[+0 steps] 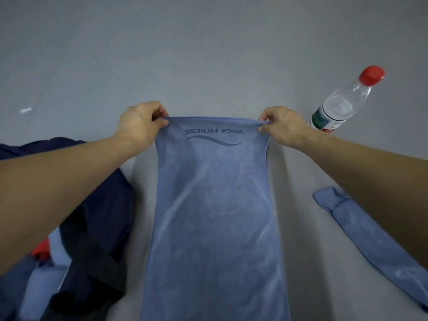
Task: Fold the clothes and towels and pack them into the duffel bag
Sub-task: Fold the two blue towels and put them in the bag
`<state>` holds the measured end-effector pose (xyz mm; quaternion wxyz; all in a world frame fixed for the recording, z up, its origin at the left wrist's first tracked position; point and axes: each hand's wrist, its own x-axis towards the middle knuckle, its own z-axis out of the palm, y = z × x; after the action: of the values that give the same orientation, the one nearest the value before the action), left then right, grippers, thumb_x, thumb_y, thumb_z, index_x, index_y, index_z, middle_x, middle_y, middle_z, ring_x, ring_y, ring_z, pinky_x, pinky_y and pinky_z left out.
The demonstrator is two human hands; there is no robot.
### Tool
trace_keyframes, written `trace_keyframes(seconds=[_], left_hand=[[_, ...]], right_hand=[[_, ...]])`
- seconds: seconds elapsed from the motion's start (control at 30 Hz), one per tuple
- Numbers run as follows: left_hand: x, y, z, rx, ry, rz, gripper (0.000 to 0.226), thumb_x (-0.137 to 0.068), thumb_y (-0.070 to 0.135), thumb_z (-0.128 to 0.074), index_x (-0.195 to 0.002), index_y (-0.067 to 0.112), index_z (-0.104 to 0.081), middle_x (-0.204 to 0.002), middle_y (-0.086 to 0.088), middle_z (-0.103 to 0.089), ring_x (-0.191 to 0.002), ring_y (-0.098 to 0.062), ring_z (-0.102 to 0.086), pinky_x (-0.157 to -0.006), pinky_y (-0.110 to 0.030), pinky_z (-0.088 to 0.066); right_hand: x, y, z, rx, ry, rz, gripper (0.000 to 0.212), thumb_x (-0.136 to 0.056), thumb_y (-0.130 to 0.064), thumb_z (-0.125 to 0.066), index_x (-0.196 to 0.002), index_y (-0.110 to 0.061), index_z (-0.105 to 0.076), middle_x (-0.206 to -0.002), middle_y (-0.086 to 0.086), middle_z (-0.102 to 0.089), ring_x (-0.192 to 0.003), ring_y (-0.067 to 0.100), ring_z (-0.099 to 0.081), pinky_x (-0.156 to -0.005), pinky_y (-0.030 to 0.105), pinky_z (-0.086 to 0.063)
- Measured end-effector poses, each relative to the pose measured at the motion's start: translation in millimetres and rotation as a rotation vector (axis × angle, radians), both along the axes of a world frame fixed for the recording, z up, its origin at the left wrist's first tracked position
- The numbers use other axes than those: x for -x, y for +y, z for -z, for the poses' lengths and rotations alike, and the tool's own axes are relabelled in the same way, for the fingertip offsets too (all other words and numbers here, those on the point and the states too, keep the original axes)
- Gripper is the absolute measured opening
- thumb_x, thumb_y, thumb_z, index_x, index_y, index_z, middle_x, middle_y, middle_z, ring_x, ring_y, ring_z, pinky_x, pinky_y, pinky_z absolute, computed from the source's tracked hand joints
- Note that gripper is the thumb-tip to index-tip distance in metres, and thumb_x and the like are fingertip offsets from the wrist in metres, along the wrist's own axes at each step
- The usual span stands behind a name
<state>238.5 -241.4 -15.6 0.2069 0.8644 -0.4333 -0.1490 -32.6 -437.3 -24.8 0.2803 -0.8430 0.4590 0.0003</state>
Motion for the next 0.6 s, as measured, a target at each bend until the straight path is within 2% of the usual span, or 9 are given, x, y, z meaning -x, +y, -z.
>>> trace_keyframes(seconds=[0.17, 0.3, 0.37, 0.43, 0.5, 0.57, 0.6], left_hand=[[58.0, 102.4, -55.6, 0.123, -0.032, -0.003, 0.008, -0.094, 0.024, -0.064, -0.1, 0.022, -0.069, -0.091, 0.006, -0.065, -0.086, -0.015, -0.057, -0.076, -0.027, -0.041], [117.3, 204.7, -69.6, 0.145, -0.031, 0.055, 0.009, -0.092, 0.021, -0.066, -0.1, 0.019, -0.07, -0.093, 0.0, -0.072, -0.083, -0.019, -0.062, -0.08, -0.038, -0.051], [146.2, 258.5, -59.9, 0.112, -0.057, 0.086, 0.008, -0.09, 0.018, -0.069, -0.098, 0.018, -0.07, -0.092, -0.002, -0.073, -0.082, -0.026, -0.064, -0.078, -0.041, -0.052], [173.6, 304.7, -45.5, 0.033, -0.089, 0.138, 0.009, -0.089, 0.017, -0.071, -0.097, 0.02, -0.071, -0.092, 0.0, -0.073, -0.082, -0.029, -0.063, -0.077, -0.04, -0.05], [194.1, 340.8, -26.9, -0.02, -0.082, 0.183, 0.007, -0.088, 0.022, -0.069, -0.094, 0.022, -0.073, -0.09, 0.005, -0.072, -0.081, -0.023, -0.06, -0.076, -0.03, -0.045], [209.5, 367.2, -7.5, -0.047, -0.075, 0.246, 0.017, -0.088, 0.031, -0.059, -0.089, 0.022, -0.073, -0.084, 0.008, -0.069, -0.077, -0.016, -0.055, -0.071, -0.022, -0.038], [213.8, 377.3, 1.8, -0.061, -0.078, 0.296, 0.021, -0.087, 0.032, -0.054, -0.087, 0.023, -0.073, -0.081, 0.008, -0.068, -0.076, -0.014, -0.053, -0.07, -0.02, -0.037]], right_hand=[[59.9, 77.9, -68.7, 0.061, -0.128, -0.141, 0.012, -0.086, -0.016, -0.073, -0.091, -0.018, -0.062, -0.09, 0.002, -0.061, -0.083, 0.021, -0.055, -0.069, 0.027, -0.037], [127.5, 160.0, -99.1, 0.084, -0.075, -0.251, 0.009, -0.088, -0.016, -0.07, -0.096, -0.017, -0.066, -0.089, 0.001, -0.064, -0.082, 0.023, -0.058, -0.071, 0.031, -0.04], [162.7, 200.3, -94.0, 0.104, -0.057, -0.352, 0.005, -0.089, -0.016, -0.067, -0.094, -0.017, -0.067, -0.088, 0.003, -0.066, -0.08, 0.026, -0.06, -0.07, 0.032, -0.04], [193.7, 237.9, -81.4, 0.16, -0.051, -0.517, 0.006, -0.09, -0.017, -0.061, -0.092, -0.017, -0.067, -0.087, 0.004, -0.069, -0.079, 0.03, -0.063, -0.068, 0.033, -0.047], [216.7, 270.1, -58.7, 0.201, -0.012, -0.656, 0.009, -0.085, -0.026, -0.056, -0.084, -0.023, -0.064, -0.08, -0.003, -0.065, -0.072, 0.024, -0.061, -0.062, 0.026, -0.045], [232.1, 294.8, -33.6, 0.212, 0.011, -0.77, 0.006, -0.073, -0.027, -0.064, -0.076, -0.027, -0.059, -0.071, -0.007, -0.059, -0.064, 0.019, -0.058, -0.054, 0.023, -0.044], [238.0, 305.2, -22.0, 0.184, 0.02, -0.814, 0.015, -0.066, -0.025, -0.069, -0.075, -0.028, -0.057, -0.069, -0.008, -0.058, -0.063, 0.018, -0.058, -0.053, 0.023, -0.045]])
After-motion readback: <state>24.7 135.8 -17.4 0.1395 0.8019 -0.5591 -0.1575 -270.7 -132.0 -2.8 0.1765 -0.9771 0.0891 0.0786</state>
